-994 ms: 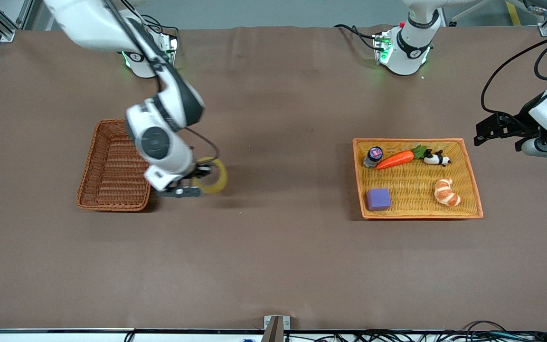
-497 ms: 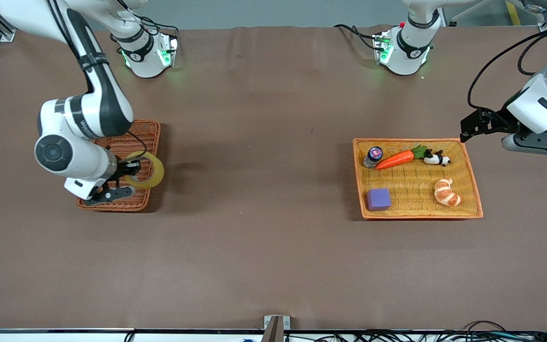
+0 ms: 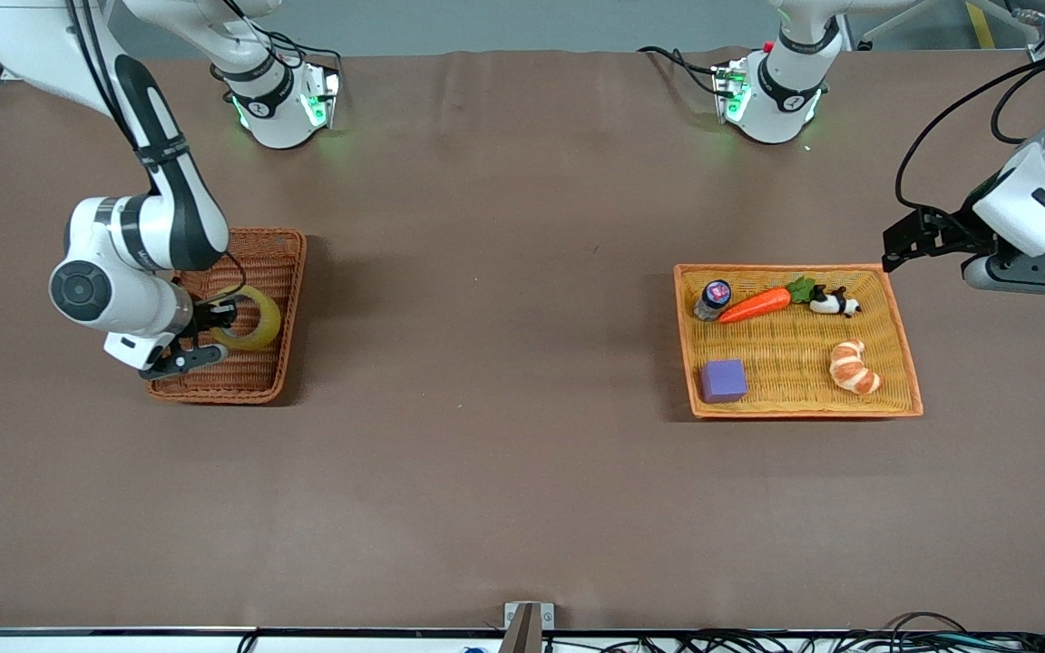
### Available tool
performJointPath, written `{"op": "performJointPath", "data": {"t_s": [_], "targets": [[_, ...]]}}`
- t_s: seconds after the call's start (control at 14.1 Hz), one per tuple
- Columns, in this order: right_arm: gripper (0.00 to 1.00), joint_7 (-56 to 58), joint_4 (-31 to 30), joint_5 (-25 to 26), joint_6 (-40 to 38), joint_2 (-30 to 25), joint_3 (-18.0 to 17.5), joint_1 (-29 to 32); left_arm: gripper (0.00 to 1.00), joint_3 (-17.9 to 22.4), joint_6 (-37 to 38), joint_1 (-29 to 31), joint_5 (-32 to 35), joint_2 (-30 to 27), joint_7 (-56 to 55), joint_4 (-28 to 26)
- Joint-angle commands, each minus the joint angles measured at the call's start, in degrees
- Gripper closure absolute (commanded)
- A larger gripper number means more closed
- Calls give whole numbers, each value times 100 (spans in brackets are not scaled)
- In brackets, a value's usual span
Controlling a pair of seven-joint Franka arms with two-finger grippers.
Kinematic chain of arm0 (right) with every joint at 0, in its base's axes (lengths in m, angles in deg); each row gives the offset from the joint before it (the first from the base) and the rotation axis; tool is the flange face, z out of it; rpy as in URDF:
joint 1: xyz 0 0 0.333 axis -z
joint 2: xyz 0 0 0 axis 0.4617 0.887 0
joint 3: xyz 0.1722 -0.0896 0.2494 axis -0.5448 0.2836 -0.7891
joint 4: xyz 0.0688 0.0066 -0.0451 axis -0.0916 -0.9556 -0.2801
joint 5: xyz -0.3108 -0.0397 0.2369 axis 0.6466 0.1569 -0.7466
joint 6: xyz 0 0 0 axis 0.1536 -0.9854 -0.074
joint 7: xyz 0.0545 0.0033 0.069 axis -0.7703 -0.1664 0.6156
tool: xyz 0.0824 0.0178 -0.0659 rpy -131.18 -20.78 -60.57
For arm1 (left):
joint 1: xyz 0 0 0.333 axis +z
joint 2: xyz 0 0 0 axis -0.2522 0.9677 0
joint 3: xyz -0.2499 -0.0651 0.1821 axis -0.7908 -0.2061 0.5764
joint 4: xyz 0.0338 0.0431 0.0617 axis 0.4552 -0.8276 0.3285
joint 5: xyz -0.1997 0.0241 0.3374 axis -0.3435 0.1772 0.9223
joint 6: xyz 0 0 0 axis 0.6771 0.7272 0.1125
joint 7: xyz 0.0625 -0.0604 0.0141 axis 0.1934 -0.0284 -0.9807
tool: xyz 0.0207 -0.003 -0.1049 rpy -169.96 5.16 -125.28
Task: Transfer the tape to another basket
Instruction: 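Move the tape into the wicker basket with the right gripper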
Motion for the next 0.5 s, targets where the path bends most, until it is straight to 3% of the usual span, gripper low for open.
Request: {"op": "performJointPath", "data": {"t_s": [0.0, 0.14, 0.21, 0.28, 0.36, 0.43], "targets": [[97, 260, -310, 60, 468, -84, 67, 17, 0, 9, -25, -21, 105, -163, -94, -136], [85, 278, -267, 68, 488, -4, 76, 25, 0, -26, -8, -21, 105, -207, -225, -136], [63, 295, -258, 69, 453, -13, 84, 26, 0, -26, -16, -21, 105, -303, -287, -197], [28, 261, -241, 69, 444, -22, 111, 26, 0, -26, -16, -30, 105, -391, -288, -258], [0, 260, -206, 60, 444, -39, 120, 69, 0, -35, -25, -30, 105, -444, -296, -329], [0, 234, -92, 51, 427, -57, 120, 78, 0, -35, -34, -30, 105, -453, -314, -364]]}}
